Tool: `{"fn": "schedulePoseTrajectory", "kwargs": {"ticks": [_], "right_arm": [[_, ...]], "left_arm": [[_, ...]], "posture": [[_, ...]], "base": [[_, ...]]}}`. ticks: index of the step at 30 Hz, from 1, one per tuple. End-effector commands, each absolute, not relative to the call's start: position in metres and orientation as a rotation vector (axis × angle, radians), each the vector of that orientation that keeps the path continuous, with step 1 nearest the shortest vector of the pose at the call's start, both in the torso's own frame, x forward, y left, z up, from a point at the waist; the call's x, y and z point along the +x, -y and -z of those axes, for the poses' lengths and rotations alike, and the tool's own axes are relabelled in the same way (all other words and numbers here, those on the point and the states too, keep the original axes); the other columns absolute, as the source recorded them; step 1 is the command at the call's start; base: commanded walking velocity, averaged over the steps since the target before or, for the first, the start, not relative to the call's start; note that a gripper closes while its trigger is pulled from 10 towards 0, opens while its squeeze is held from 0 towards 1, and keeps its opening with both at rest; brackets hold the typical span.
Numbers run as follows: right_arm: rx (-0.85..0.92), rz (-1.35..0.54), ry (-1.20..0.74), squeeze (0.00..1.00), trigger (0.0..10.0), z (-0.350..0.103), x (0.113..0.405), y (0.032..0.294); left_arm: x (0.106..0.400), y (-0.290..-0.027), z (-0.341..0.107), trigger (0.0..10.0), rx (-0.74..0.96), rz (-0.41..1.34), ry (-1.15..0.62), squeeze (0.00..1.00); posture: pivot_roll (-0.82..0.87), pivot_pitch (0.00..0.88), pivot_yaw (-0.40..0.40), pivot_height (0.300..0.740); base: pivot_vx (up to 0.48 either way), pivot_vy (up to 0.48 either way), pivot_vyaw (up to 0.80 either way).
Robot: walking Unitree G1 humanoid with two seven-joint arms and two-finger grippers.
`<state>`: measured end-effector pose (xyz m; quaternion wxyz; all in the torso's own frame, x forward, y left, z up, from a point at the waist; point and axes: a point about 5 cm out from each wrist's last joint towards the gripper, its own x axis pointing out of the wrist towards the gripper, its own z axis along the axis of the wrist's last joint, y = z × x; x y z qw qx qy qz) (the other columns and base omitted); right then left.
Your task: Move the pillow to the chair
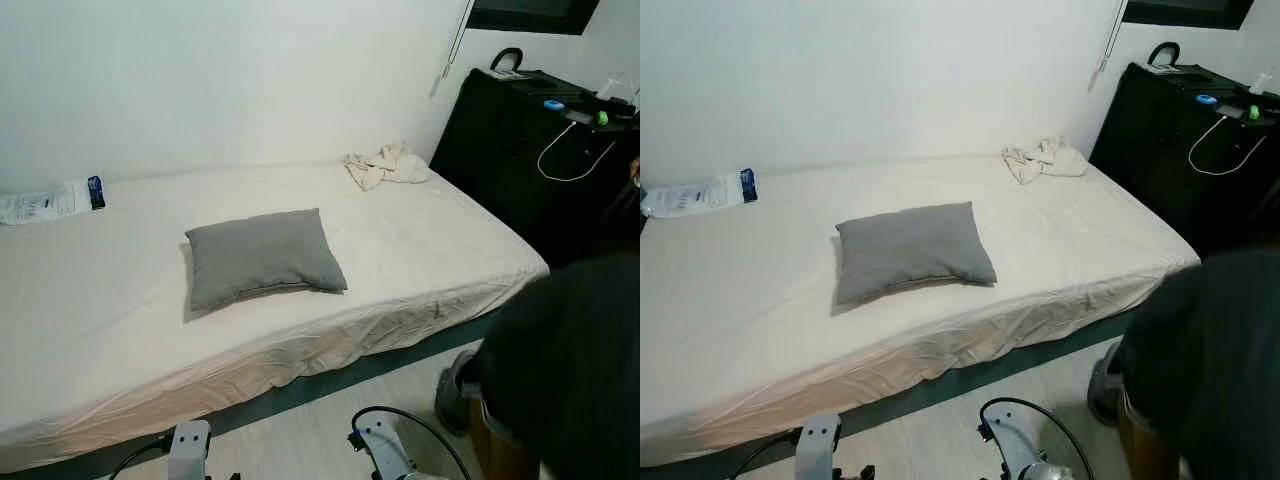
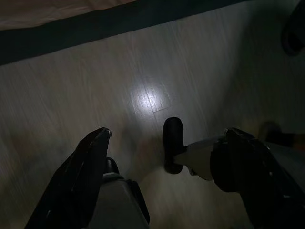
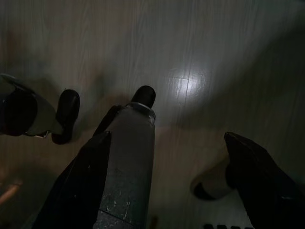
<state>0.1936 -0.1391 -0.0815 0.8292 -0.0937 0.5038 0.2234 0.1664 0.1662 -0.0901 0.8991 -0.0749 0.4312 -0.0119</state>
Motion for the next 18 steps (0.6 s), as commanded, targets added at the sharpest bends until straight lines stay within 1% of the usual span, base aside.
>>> {"fn": "schedulePoseTrajectory", "kwargs": {"ticks": [1,6,18], "right_arm": [[-0.214,-0.466,-1.07,0.0,10.0,0.0811,0.1944,0.1435],[-0.226,-0.469,-1.07,0.0,10.0,0.0801,0.1962,0.1454],[-0.245,-0.485,-1.058,0.0,10.0,0.0762,0.204,0.1396]], "left_arm": [[0.1626,-0.1626,0.0919,10.0,-0.179,0.011,-0.898,0.0],[0.1616,-0.1629,0.0923,10.0,-0.188,0.0,-0.898,0.0],[0.1625,-0.1613,0.092,10.0,-0.189,0.005,-0.896,0.0]], "posture": [[0.1,0.001,-0.129,0.733],[0.1,0.002,-0.133,0.733],[0.1,0.0,-0.139,0.733]], "base": [[0.0,0.0,0.0],[0.0,0.0,0.0],[0.0,0.0,0.0]]}}
